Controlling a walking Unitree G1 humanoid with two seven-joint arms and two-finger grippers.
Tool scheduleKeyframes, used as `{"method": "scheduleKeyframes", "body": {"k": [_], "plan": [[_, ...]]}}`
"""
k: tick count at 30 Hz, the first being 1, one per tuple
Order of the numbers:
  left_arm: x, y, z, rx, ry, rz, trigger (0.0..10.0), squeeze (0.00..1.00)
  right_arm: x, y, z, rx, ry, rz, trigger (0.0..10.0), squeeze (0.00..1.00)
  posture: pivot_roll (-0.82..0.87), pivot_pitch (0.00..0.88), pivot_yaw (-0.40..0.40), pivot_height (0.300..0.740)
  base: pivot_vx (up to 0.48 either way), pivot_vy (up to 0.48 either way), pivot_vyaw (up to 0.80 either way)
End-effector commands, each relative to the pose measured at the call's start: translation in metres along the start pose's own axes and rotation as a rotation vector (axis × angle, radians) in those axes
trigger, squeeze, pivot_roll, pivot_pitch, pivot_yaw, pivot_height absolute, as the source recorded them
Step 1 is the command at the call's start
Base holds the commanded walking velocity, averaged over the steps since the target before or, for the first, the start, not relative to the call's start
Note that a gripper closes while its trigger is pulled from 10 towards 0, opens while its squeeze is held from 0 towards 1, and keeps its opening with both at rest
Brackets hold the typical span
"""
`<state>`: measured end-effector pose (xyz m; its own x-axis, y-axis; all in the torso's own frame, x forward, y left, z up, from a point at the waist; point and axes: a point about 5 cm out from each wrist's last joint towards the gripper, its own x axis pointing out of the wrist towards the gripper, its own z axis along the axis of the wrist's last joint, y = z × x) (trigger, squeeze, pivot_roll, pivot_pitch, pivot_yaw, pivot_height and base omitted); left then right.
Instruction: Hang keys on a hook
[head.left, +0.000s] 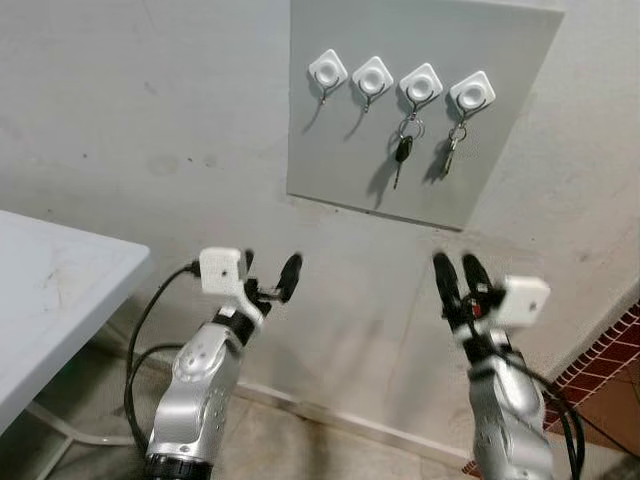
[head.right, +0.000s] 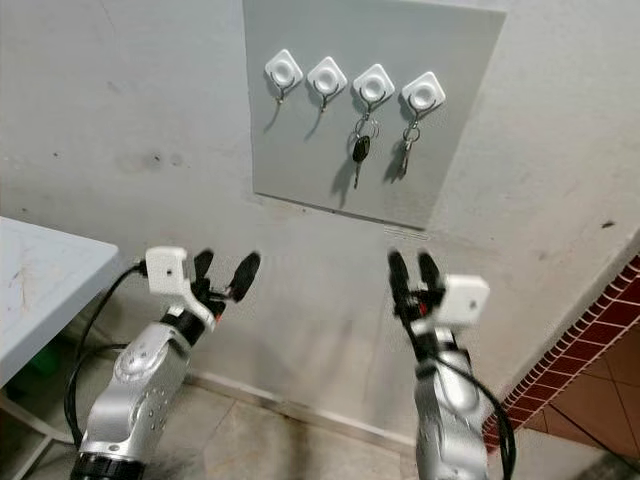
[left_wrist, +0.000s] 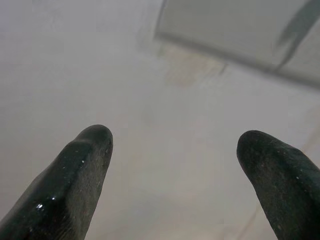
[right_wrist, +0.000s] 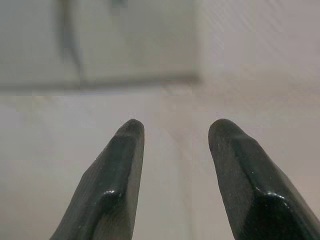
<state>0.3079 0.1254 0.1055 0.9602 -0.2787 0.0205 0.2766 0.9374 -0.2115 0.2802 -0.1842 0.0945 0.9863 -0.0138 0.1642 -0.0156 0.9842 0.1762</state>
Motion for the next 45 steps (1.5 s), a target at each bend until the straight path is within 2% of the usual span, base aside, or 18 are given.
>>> {"method": "scheduleKeyframes", "body": {"k": [1,2,7,15,18,29,34,37,40,42,44,45], "plan": [[-0.003,0.006,-0.010,-0.010,0.027,0.021,10.0,0.00,-0.004,-0.005,-0.005,-0.021,0.026,-0.047,10.0,0.00,-0.02,0.000,-0.019,0.740,0.000,0.000,0.00],[-0.004,0.010,-0.014,-0.033,0.039,0.056,10.0,0.00,-0.009,-0.008,-0.010,-0.022,0.048,-0.081,10.0,0.00,-0.02,0.000,-0.018,0.740,0.000,0.000,0.00],[-0.006,0.012,-0.017,-0.030,0.029,0.060,10.0,0.00,-0.022,-0.013,-0.018,-0.050,0.087,-0.124,10.0,0.00,-0.02,0.000,-0.011,0.740,0.000,0.000,0.00],[-0.005,0.016,-0.021,-0.052,0.018,0.064,10.0,0.00,-0.025,-0.014,-0.018,-0.068,0.083,-0.155,10.0,0.00,-0.05,0.000,0.034,0.740,0.000,0.000,0.00],[0.001,0.014,-0.020,-0.047,0.026,0.036,10.0,0.00,-0.028,-0.015,-0.014,-0.070,0.064,-0.179,10.0,0.00,-0.10,0.000,0.062,0.740,0.000,0.000,0.00],[0.009,0.011,-0.021,-0.073,0.030,0.017,10.0,0.00,-0.030,-0.013,-0.010,-0.105,0.054,-0.169,10.0,0.00,-0.14,0.000,0.082,0.740,0.000,0.000,0.00],[0.013,0.007,-0.020,-0.041,0.030,-0.010,10.0,0.00,-0.030,-0.011,-0.009,-0.103,0.051,-0.173,10.0,0.00,-0.14,0.000,0.084,0.740,0.000,0.000,0.00],[0.007,0.007,-0.019,0.007,-0.004,-0.014,10.0,0.00,-0.032,-0.007,-0.011,-0.103,0.062,-0.149,10.0,0.00,-0.13,0.000,0.067,0.740,0.000,0.000,0.00],[-0.006,0.004,-0.029,0.014,-0.002,-0.030,10.0,0.00,-0.037,-0.004,-0.011,-0.107,0.071,-0.112,10.0,0.00,-0.11,0.000,0.045,0.740,0.000,0.000,0.00],[-0.008,0.003,-0.030,0.023,-0.005,-0.036,10.0,0.00,-0.037,-0.003,-0.011,-0.108,0.075,-0.107,10.0,0.00,-0.11,0.000,0.045,0.740,0.000,0.000,0.00],[-0.024,0.001,-0.040,0.029,-0.006,-0.042,10.0,0.00,-0.042,-0.002,-0.016,-0.107,0.105,-0.082,10.0,0.00,-0.09,0.000,0.027,0.740,0.000,0.000,0.00],[-0.024,0.001,-0.040,0.029,-0.006,-0.042,10.0,0.00,-0.042,-0.002,-0.016,-0.107,0.105,-0.082,10.0,0.00,-0.09,0.000,0.027,0.740,0.000,0.000,0.00]]}}
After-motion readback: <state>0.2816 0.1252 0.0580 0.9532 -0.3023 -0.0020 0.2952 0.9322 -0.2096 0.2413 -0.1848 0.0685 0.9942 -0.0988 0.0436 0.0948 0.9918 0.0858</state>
